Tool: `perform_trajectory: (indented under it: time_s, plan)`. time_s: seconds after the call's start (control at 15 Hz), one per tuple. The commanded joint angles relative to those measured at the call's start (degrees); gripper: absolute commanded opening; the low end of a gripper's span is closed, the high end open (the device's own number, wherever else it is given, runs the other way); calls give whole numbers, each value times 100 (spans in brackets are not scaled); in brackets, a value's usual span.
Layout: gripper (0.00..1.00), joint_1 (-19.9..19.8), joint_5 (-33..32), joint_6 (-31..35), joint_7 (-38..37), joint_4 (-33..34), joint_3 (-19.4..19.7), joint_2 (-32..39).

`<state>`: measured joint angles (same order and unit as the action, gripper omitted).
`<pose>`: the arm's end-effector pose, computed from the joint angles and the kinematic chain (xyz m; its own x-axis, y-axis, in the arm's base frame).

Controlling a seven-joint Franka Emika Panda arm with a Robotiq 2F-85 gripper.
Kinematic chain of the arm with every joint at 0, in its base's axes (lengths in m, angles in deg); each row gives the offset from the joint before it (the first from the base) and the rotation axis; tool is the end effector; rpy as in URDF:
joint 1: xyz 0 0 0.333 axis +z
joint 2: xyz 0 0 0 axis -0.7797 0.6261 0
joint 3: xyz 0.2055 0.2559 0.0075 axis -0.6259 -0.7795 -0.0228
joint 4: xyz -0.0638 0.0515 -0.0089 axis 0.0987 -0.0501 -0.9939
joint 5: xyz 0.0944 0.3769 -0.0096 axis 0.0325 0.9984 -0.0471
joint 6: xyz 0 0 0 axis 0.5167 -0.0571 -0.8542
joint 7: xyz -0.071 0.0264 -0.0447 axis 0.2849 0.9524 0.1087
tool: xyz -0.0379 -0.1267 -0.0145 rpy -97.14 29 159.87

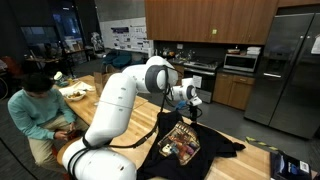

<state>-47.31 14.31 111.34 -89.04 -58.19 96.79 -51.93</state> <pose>0.6744 -0.1017 0.2269 0.0622 -0.9601 0.2727 -0.9956 -0.0405 0.0846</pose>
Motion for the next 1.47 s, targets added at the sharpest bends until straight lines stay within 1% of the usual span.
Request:
perform_trajectory:
  time_s: [0.0,0.2,0.53,0.8,0.87,0.93,1.0,1.07,1.2,1.27,1.33,1.4]
  plan:
    - [1,-27,-20,-41,24,-169,21,-263]
    - [1,-64,-31,-41,-296,-196,198,-377]
    - [1,-309,22,-116,-596,-126,378,-462]
    - [1,-520,74,-548,-698,166,394,-270]
    - [29,-566,86,-713,-725,249,387,-210]
    - [29,-630,119,-926,-639,326,339,-183]
    - [34,-705,195,-1141,-449,369,247,-196]
    - [40,-684,160,-1253,-483,376,250,-213]
    - [53,-577,-23,-1306,-561,313,269,-300]
    - [59,-479,-200,-1191,-653,215,313,-383]
    - [65,-430,-308,-1120,-601,129,289,-461]
    - [73,-435,-331,-1013,-365,19,187,-557]
